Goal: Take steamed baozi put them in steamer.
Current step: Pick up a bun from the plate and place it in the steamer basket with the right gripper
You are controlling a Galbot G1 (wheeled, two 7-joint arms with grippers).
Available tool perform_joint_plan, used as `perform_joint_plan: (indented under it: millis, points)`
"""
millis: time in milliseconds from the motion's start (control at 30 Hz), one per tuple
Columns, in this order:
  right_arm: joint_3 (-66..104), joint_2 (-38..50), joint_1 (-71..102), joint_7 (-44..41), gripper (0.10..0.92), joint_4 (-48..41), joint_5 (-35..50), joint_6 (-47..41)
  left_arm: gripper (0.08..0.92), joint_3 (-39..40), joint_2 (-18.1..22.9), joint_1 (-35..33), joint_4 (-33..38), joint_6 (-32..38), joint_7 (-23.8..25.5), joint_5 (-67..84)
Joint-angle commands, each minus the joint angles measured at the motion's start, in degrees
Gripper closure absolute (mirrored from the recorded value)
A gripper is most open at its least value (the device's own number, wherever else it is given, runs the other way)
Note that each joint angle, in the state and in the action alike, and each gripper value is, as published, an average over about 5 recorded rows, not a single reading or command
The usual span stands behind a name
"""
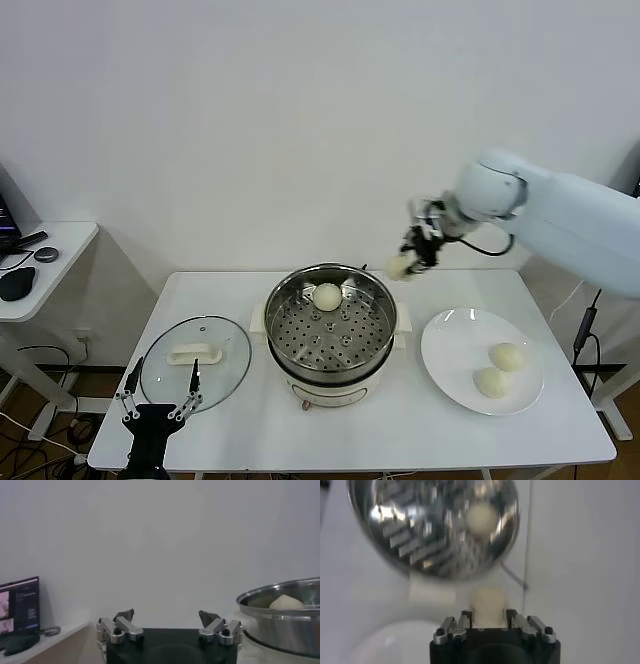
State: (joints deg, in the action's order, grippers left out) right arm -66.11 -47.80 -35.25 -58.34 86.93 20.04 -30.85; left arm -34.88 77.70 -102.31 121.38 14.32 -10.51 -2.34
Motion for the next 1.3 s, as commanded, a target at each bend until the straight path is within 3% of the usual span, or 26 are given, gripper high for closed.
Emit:
perform_joint_plan:
  millis: [33,367,1033,1133,1300]
  points:
    - [-7.0,-17.4,-4.8,9.2,0.599,0.8,15.1,-11.0,0.177,-0.3,0.5,0.8,-0.9,0.0,-0.2,0.0]
    - [-8.4,-27.1,4.0,11.2,0.593,-8.3,10.8,-11.0,0.177,-0.7,1.7,1.3,-1.6,0.4,-0.7,-0.8]
    - [-7.1,-30.9,11.0,11.0,0.591,-16.0,7.0,-10.9,0.177,-1.2,1.5,1.3,-2.5,1.3,-1.2,-1.0]
    - [-6.5,-30.6,11.8,11.1,0.554,-16.3,7.2,-10.8,0.177,-1.2,1.5,1.3,-2.5,1.4,-1.2,-1.0]
    - [-5.0,-28.4,10.5,10.3,0.414,-14.1,7.3,-10.8,0.177,-1.3,1.5,1.2,-2.5,1.4,-1.3,-1.1]
